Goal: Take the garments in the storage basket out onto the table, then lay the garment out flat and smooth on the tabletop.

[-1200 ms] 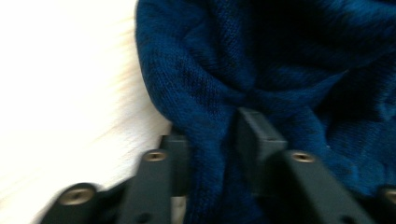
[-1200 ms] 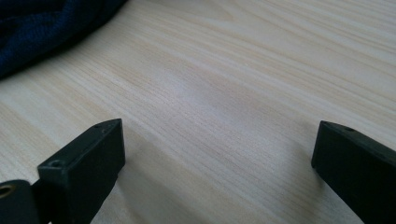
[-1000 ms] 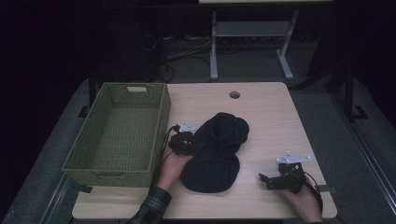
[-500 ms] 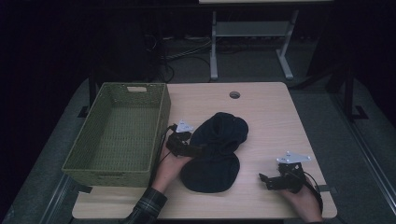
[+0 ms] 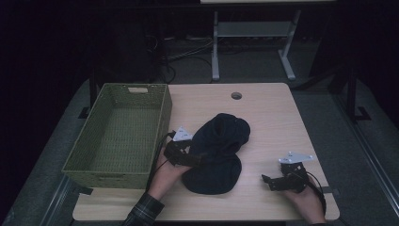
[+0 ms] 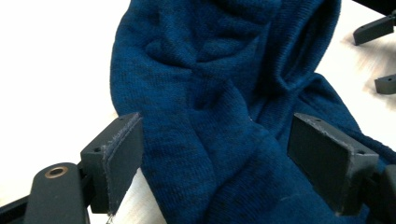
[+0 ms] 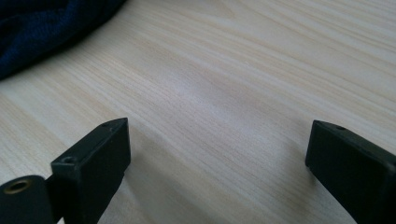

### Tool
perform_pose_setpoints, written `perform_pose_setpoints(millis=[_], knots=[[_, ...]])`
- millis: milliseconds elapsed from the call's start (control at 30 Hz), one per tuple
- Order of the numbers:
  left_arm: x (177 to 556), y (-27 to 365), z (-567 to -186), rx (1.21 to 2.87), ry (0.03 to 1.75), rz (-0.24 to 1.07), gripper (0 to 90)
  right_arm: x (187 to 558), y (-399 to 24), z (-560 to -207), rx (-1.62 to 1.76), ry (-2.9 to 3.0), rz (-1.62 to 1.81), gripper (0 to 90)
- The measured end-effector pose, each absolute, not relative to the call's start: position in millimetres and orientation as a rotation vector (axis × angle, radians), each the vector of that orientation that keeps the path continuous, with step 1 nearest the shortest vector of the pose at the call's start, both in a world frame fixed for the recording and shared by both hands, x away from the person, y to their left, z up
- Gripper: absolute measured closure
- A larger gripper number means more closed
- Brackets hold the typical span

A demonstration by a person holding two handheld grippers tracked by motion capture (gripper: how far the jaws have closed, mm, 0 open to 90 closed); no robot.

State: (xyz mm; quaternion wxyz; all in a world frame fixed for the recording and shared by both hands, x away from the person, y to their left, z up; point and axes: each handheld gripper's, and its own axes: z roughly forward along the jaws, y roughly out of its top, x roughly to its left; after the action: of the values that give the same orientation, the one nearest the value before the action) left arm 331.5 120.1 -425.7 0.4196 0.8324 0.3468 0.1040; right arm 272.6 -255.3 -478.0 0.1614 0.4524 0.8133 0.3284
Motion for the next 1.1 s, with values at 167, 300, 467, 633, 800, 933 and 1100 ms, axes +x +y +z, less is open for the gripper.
perform_pose_setpoints(millis=[167,300,467,633,800,933,1100], knots=[[325,119,-425,2.095,0.851,0.257,18.2,275,-255,-472,1.297,2.315,0.967,6.8],[319,117,-427,2.104,0.838,0.252,18.2,281,-254,-464,1.288,2.313,0.981,7.0],[314,113,-432,2.132,0.828,0.234,18.2,292,-251,-455,1.277,2.315,1.026,14.2],[309,110,-434,2.135,0.816,0.231,18.2,304,-248,-444,1.256,2.337,1.059,22.7],[306,109,-434,2.148,0.803,0.233,18.2,321,-243,-433,1.221,2.363,1.138,37.5],[305,109,-434,2.143,0.805,0.232,18.2,333,-238,-432,1.217,2.374,1.167,44.4],[306,110,-435,2.149,0.804,0.234,18.2,350,-230,-437,1.241,2.393,1.169,47.6]])
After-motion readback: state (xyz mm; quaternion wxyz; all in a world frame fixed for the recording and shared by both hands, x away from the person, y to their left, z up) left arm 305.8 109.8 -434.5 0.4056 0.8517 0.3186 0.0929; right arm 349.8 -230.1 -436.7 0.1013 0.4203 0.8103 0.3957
